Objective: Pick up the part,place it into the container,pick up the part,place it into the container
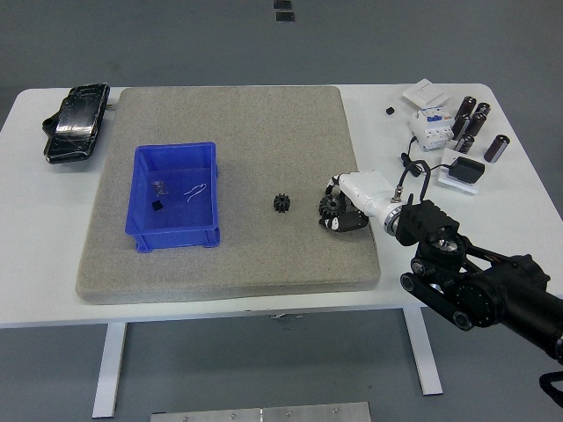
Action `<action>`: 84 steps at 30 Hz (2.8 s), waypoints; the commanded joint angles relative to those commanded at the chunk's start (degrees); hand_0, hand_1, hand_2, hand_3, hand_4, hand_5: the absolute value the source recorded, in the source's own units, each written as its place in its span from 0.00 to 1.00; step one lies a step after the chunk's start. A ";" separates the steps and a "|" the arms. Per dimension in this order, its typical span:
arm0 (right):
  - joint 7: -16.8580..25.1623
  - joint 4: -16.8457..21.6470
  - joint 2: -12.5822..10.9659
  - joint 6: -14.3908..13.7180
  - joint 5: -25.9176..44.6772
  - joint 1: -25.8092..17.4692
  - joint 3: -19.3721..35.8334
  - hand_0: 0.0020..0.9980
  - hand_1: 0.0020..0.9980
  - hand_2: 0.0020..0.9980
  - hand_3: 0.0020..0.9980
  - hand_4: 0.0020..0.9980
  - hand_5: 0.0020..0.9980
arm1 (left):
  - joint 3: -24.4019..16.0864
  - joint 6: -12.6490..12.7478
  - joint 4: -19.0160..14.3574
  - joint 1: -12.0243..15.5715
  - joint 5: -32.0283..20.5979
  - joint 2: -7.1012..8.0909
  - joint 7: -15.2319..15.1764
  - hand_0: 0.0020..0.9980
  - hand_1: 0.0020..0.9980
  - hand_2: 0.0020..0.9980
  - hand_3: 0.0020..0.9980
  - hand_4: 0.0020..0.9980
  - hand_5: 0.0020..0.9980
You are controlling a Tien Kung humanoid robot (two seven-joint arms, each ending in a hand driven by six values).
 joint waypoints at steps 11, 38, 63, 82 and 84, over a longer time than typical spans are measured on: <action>0.00 -0.12 0.07 -0.89 0.37 0.06 -0.18 0.32 0.41 0.41 0.61 0.65 0.31 | -0.05 0.00 0.00 -0.08 0.07 0.01 -0.13 0.67 0.65 0.64 0.55 0.69 0.45; 0.03 9.14 8.13 -4.35 -1.09 9.40 -3.91 0.30 0.43 0.39 0.55 0.58 0.18 | -0.06 -0.02 0.00 -0.20 0.24 0.18 -0.01 0.67 0.65 0.64 0.55 0.69 0.45; -0.48 5.61 13.20 -10.11 -0.31 11.08 -13.56 0.38 0.49 0.55 0.67 0.58 0.35 | 0.12 -0.11 0.00 -0.38 0.60 0.83 0.29 0.67 0.65 0.64 0.55 0.69 0.46; -0.74 5.17 13.20 -10.31 -0.04 11.56 -15.05 0.51 0.63 0.69 0.70 0.61 0.39 | 0.29 -0.11 0.00 -0.27 0.53 1.06 0.36 0.67 0.65 0.64 0.55 0.69 0.46; -0.68 5.17 13.20 -10.30 -0.04 11.62 -15.11 0.53 0.64 0.71 0.70 0.63 0.40 | 0.29 -0.11 0.00 -0.27 0.53 1.07 0.37 0.67 0.65 0.64 0.55 0.69 0.46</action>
